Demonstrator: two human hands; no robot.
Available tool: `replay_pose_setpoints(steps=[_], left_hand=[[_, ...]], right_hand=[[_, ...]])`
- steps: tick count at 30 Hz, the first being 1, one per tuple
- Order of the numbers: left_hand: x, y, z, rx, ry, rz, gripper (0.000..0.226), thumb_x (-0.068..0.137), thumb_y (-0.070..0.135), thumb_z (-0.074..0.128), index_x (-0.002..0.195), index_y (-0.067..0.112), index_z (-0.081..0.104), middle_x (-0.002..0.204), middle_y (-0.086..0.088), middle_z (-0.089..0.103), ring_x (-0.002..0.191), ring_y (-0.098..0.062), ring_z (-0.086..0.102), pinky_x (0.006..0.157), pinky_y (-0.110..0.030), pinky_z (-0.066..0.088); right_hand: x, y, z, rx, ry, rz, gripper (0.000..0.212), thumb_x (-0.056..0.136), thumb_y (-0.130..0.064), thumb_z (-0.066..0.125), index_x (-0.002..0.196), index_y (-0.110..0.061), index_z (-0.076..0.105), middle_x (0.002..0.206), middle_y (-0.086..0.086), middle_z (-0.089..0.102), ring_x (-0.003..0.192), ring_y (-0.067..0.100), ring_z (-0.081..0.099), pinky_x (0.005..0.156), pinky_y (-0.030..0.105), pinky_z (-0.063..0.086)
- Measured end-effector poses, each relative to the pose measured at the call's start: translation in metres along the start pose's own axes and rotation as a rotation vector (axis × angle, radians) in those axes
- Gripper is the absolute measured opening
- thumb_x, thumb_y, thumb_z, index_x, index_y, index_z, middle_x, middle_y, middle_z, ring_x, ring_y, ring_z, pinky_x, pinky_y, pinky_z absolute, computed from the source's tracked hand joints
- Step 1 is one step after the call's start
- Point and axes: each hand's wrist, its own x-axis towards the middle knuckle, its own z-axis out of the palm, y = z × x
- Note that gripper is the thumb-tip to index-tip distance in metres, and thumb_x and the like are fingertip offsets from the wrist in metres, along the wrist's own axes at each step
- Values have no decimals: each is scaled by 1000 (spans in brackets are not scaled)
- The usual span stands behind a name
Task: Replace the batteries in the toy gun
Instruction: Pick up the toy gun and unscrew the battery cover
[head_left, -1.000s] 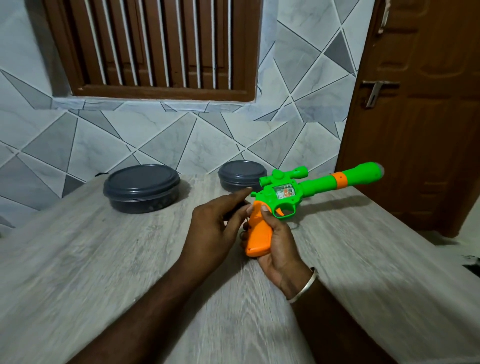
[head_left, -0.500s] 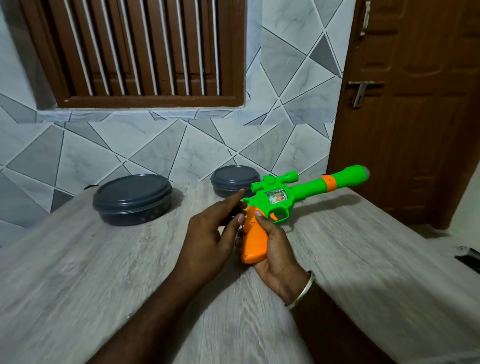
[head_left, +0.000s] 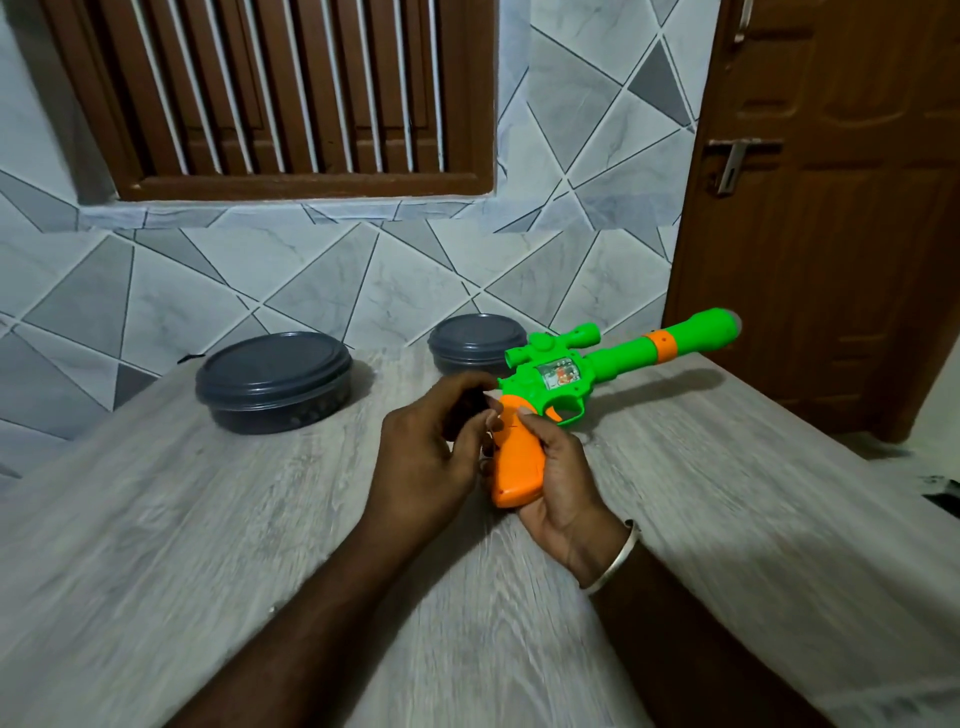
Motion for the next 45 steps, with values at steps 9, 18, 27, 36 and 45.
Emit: replay_pose_setpoints(steps=[9, 18, 27, 36, 45], left_hand=[[0, 0, -2, -37, 3, -5, 32, 93, 12, 71, 125, 18, 70, 104, 5, 76, 93, -6, 73, 83, -29, 60], [3, 2, -1, 10, 25, 26, 27, 91, 10, 72, 117, 17, 70, 85, 6, 72, 80, -7, 72, 73, -20, 57], [3, 1, -2, -44, -25, 27, 36, 91, 3, 69, 122, 22, 69, 95, 10, 73, 90, -3, 72, 79, -20, 56], [2, -1, -3, -35, -19, 61, 37, 94, 8, 67, 130, 15, 67, 110, 2, 74, 100, -6, 71, 88, -24, 56], [3, -3, -6, -50, -7, 55, 34, 94, 11, 68, 127, 19, 69, 105, 4, 75, 94, -8, 72, 84, -28, 59]], right_hand=[[-2, -1, 0, -38, 0, -1, 39, 95, -29, 51, 125, -6, 57, 80, 13, 60, 65, 22, 57, 53, 27, 48], [-6, -3, 1, -83, -27, -5, 40, 95, -28, 51, 128, -6, 55, 80, 12, 59, 65, 21, 55, 50, 25, 47], [-4, -2, 1, -86, -23, -6, 30, 92, -24, 52, 117, -8, 58, 80, 12, 60, 65, 21, 57, 53, 26, 47], [-7, -2, 0, -95, -15, 6, 17, 92, -19, 52, 96, -11, 66, 77, 11, 61, 62, 21, 57, 57, 29, 45], [-6, -2, -1, -113, -8, 18, 18, 92, -20, 51, 95, -10, 65, 73, 10, 61, 59, 20, 57, 54, 27, 45]])
